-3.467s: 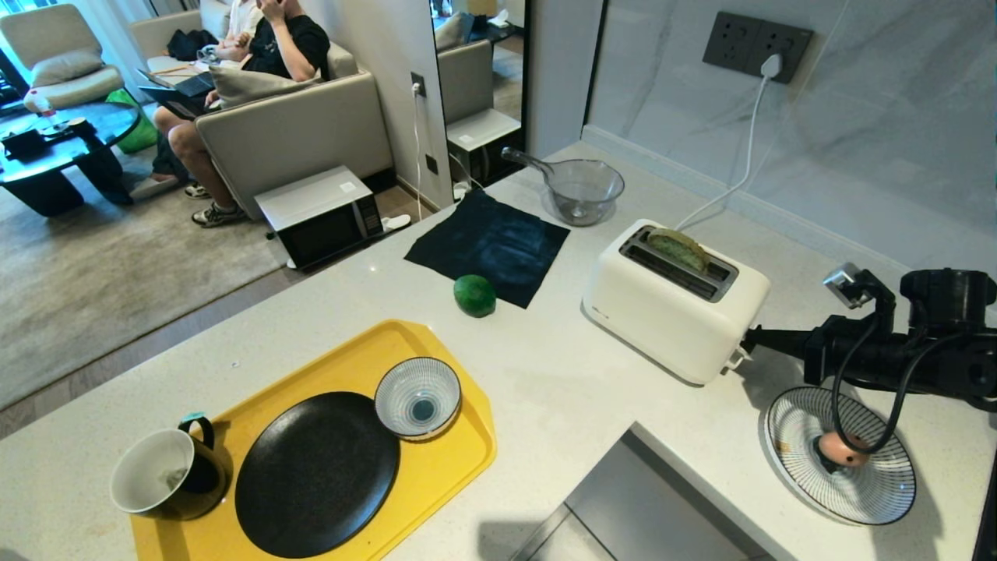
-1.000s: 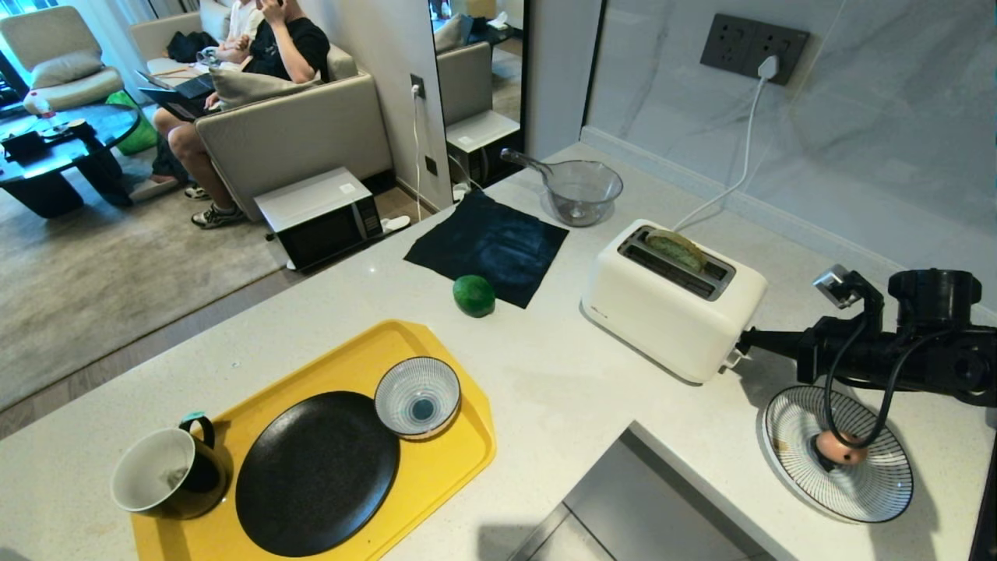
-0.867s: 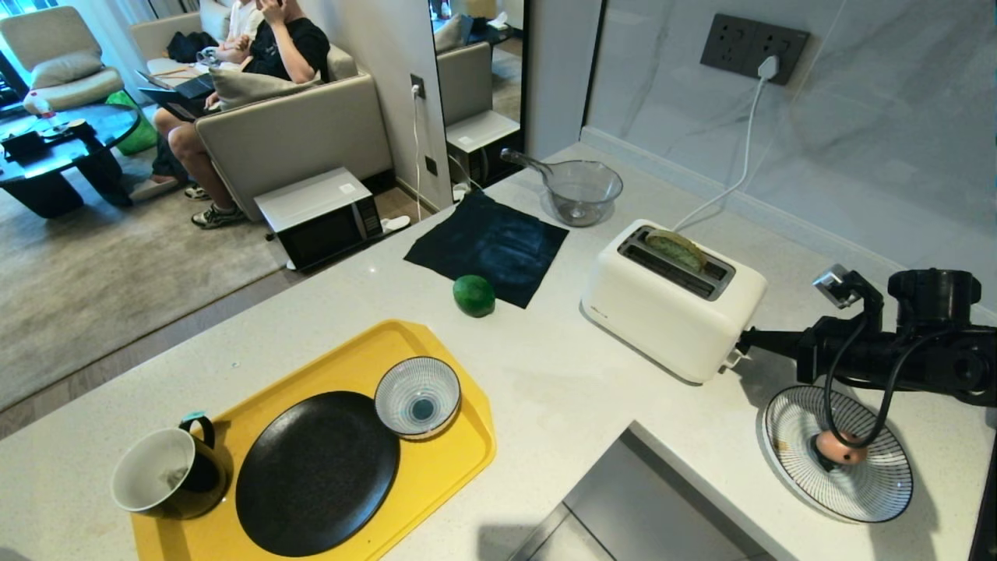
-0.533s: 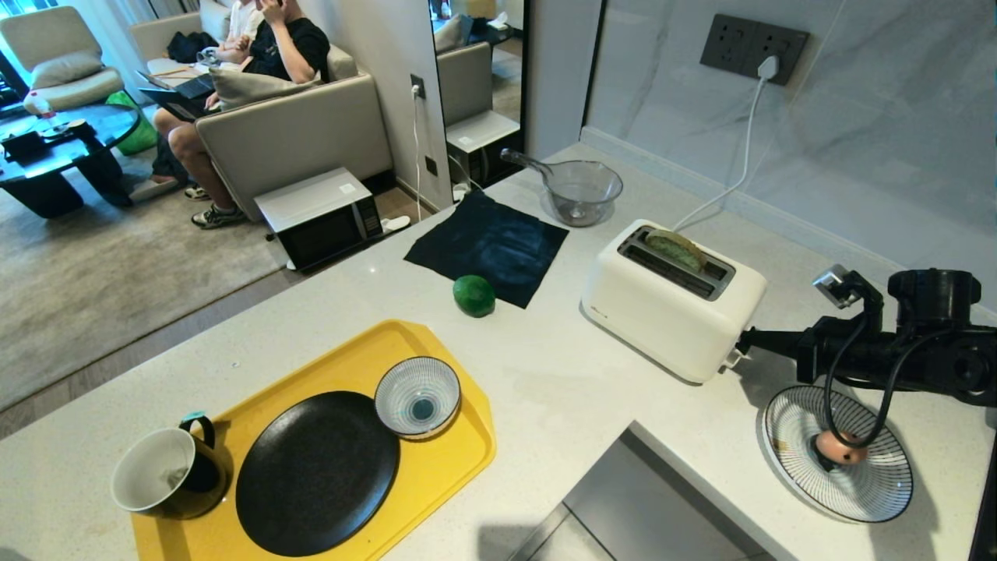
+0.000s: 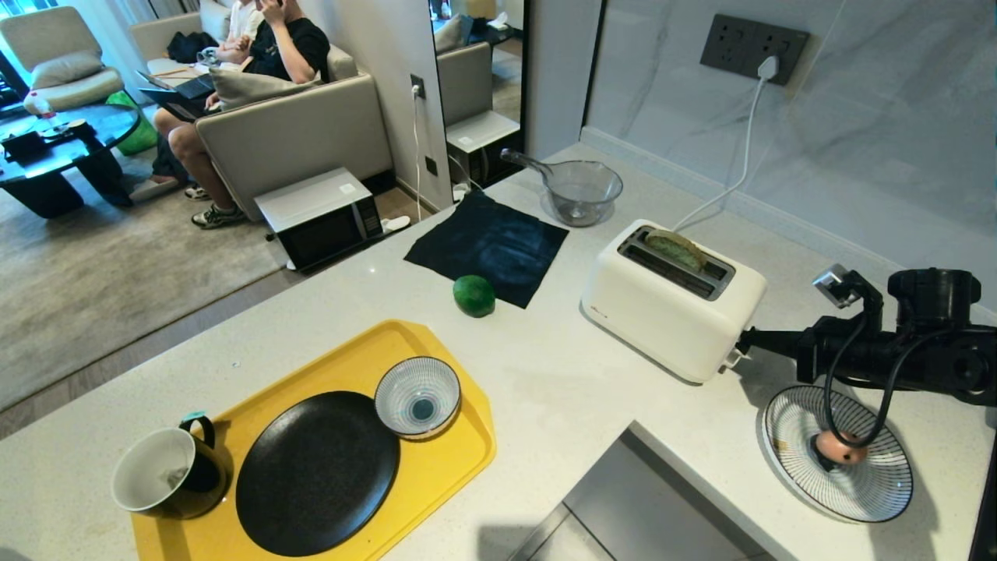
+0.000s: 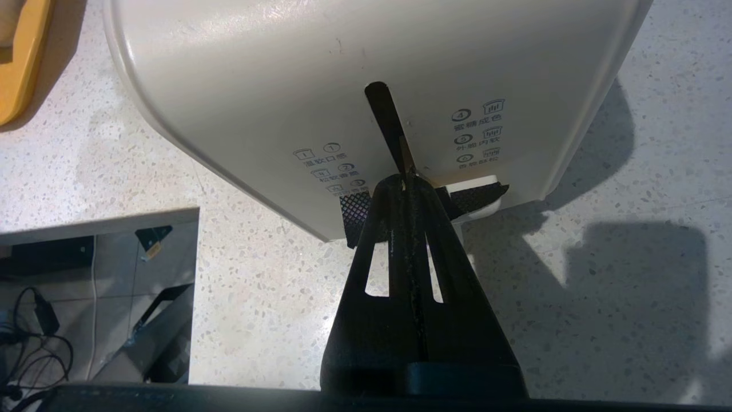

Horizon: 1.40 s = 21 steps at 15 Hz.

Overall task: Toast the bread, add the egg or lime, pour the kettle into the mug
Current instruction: Use a bread toaster

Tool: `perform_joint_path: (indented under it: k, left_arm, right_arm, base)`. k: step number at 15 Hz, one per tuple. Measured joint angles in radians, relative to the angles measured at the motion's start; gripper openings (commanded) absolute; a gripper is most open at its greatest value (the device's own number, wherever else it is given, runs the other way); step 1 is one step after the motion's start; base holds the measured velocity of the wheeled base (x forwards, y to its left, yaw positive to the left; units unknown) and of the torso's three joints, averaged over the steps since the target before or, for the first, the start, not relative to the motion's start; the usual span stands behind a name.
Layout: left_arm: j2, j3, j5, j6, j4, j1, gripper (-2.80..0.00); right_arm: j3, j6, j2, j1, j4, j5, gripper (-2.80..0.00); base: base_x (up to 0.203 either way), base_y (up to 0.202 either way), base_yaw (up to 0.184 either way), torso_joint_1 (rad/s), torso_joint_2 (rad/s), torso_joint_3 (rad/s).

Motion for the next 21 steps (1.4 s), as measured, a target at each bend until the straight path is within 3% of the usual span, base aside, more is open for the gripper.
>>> perform_joint_path:
  k: [21]
  left_arm:
    - [0.000,0.000,0.000,-0.001,0.000,0.000,-2.80]
  right_arm:
    - [-0.006,0.001,0.000,0.000,0.011,0.000,-2.80]
  base:
    - [0.000,0.000,0.000,0.000,0.00,0.000]
